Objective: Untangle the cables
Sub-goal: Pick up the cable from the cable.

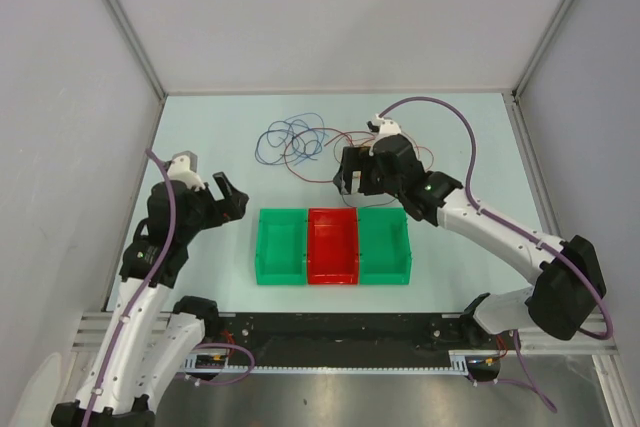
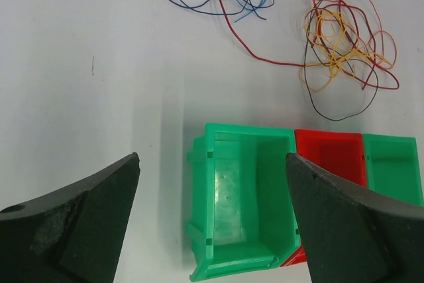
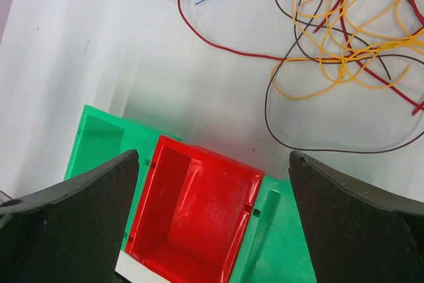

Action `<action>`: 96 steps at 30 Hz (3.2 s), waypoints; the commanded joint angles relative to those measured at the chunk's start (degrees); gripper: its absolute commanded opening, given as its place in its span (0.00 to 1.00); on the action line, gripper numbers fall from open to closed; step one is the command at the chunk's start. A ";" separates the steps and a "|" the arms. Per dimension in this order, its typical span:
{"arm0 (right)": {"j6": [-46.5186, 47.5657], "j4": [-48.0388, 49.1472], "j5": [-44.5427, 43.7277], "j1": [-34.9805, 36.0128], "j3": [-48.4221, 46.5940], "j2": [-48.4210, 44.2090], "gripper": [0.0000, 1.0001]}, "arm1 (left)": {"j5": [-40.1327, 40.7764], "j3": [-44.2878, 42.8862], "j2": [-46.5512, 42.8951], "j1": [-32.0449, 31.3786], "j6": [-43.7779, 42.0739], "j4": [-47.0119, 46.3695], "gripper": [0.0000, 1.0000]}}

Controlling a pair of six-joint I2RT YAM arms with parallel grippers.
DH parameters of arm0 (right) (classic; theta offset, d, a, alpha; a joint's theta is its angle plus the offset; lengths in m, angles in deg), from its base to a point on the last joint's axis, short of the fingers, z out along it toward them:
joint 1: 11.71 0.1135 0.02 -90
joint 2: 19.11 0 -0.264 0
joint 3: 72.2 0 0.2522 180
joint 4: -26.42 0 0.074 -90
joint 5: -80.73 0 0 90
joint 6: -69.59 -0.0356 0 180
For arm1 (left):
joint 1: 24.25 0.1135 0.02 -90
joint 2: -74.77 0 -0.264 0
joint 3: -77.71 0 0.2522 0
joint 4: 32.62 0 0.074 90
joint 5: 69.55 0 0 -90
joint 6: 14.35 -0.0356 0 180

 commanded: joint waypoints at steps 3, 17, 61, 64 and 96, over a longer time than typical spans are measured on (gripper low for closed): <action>2.92 0.35 -1.58 -1.04 -3.44 0.94 1.00 | 0.66 -0.70 0.47 -0.70 -0.94 -0.64 0.96; 4.59 -12.39 -1.32 -10.44 -19.69 22.46 0.96 | 1.71 -1.40 0.91 -1.76 -0.50 0.59 0.96; 3.89 -13.71 -3.69 -7.28 -57.93 57.20 0.02 | 14.63 -2.90 -0.24 -9.14 1.26 4.28 0.96; 4.41 -14.51 -3.60 -6.84 -58.46 55.98 0.00 | 14.72 -2.90 -0.06 -9.14 1.26 4.37 0.95; 23.74 -3.09 6.15 4.40 -61.80 14.76 0.00 | 10.24 -2.55 1.17 -7.03 0.38 3.23 0.95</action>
